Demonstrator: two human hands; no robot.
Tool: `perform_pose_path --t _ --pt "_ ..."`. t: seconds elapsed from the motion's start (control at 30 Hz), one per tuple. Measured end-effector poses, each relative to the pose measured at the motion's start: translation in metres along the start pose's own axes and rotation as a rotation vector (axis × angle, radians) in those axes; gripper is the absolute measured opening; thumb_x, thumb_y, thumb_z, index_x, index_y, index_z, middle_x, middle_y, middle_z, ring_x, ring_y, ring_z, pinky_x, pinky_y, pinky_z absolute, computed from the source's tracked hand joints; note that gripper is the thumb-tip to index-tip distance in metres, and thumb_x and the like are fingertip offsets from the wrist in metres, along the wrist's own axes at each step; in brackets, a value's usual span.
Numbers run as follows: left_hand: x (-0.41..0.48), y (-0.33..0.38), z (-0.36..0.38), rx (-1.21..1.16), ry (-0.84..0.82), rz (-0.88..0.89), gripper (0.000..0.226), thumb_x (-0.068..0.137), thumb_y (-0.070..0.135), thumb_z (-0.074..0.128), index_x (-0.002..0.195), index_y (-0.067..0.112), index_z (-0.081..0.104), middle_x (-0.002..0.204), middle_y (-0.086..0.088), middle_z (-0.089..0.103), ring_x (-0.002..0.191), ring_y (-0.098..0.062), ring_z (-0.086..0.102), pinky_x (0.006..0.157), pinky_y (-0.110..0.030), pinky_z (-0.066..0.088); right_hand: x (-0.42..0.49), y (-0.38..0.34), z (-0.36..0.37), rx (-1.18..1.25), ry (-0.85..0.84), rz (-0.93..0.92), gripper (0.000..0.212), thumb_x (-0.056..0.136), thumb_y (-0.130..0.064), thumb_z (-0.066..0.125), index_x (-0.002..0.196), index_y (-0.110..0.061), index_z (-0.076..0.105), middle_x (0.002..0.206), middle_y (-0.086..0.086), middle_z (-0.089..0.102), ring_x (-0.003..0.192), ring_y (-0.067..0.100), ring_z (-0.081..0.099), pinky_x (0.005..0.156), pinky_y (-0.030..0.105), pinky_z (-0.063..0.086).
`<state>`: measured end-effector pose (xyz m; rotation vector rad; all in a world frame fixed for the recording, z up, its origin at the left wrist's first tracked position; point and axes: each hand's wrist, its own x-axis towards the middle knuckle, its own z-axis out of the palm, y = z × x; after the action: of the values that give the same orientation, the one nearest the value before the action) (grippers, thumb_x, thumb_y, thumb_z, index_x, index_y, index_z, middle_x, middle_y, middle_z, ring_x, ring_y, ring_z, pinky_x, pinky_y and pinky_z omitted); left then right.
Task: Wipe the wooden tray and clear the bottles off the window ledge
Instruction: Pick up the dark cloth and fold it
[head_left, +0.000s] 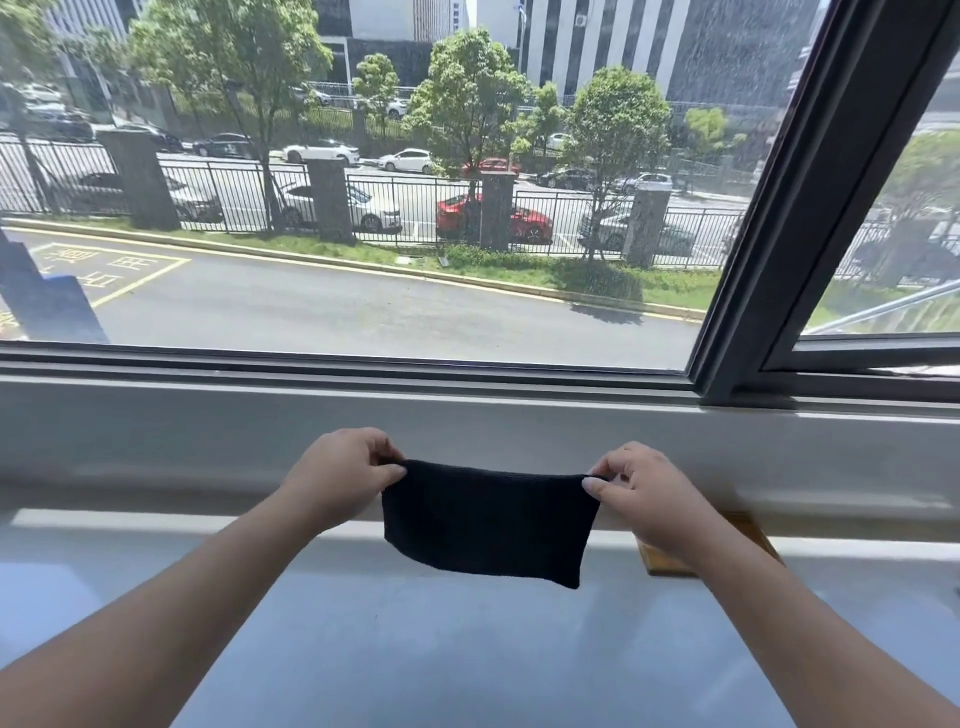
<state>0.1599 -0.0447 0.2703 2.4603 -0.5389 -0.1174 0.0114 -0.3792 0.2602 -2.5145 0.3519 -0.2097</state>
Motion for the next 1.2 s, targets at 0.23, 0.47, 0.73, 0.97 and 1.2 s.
perform_pose_path --t 0.23,0.47,0.73,0.97,1.2 --pt "0.001 0.038 0.019 -0.248 -0.026 -0.190 0.018 0.083 0.031 0.075 0.079 0.015 0.067 0.076 0.000 0.076 0.072 -0.019 0.074 0.058 -0.030 0.047 -0.005 -0.027 0.035 0.795 -0.153 0.307 0.018 0.102 -0.023 0.061 0.093 -0.009 0.069 0.087 0.017 0.076 0.078 0.036 0.075 0.082 0.054 0.064" --pt "-0.009 0.084 0.042 -0.672 -0.266 -0.200 0.017 0.078 0.026 0.083 0.088 0.014 0.076 0.088 -0.009 0.082 0.078 -0.022 0.079 0.080 -0.038 0.064 -0.014 -0.090 0.062 1.025 -0.397 0.206 0.043 0.089 -0.011 0.073 0.127 -0.007 0.053 0.112 0.015 0.074 0.109 0.034 0.072 0.094 0.050 0.054" --pt "-0.017 0.043 0.029 -0.724 -0.245 -0.186 0.071 0.059 0.018 0.065 0.129 0.031 0.059 0.139 0.001 0.057 0.123 -0.018 0.058 0.102 -0.037 0.048 -0.006 -0.094 0.058 1.189 -0.401 0.230 0.036 0.094 0.010 0.046 0.128 0.004 0.056 0.106 0.023 0.061 0.096 0.037 0.059 0.085 0.048 0.051" --pt "-0.017 0.022 0.053 -1.007 -0.456 -0.256 0.044 0.084 0.019 0.067 0.128 0.018 0.067 0.118 -0.020 0.075 0.110 -0.038 0.073 0.081 -0.045 0.061 0.005 -0.080 0.077 1.488 -0.384 0.239 0.038 0.100 0.002 0.047 0.136 -0.004 0.056 0.136 0.027 0.064 0.113 0.040 0.068 0.099 0.058 0.055" --pt "-0.058 -0.051 0.180 -0.535 -0.169 -0.480 0.059 0.085 0.031 0.075 0.137 0.033 0.046 0.119 0.005 0.069 0.096 -0.017 0.073 0.078 -0.039 0.062 -0.034 -0.007 0.205 0.820 -0.279 0.609 0.058 0.091 -0.002 0.058 0.143 -0.024 0.044 0.119 0.011 0.070 0.097 0.031 0.075 0.078 0.047 0.065"
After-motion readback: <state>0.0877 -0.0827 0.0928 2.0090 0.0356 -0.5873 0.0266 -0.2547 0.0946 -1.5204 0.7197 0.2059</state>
